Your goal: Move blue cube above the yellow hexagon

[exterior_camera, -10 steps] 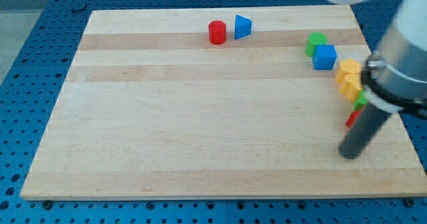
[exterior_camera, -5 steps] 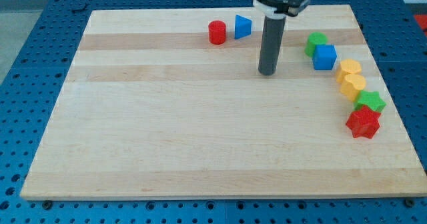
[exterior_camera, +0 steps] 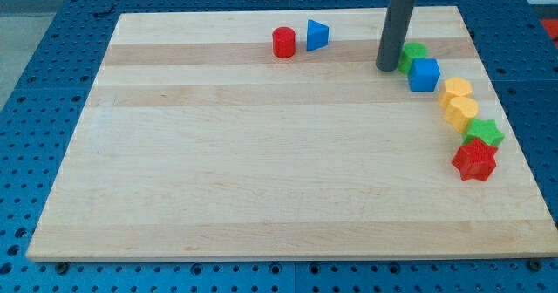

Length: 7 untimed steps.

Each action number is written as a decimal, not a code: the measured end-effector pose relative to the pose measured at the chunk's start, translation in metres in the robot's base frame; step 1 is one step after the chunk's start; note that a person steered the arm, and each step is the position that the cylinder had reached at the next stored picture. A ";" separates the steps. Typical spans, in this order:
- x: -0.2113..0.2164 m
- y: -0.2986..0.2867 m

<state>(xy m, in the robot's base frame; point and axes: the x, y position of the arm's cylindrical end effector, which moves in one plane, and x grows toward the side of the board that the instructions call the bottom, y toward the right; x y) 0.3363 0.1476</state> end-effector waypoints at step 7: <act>0.021 0.047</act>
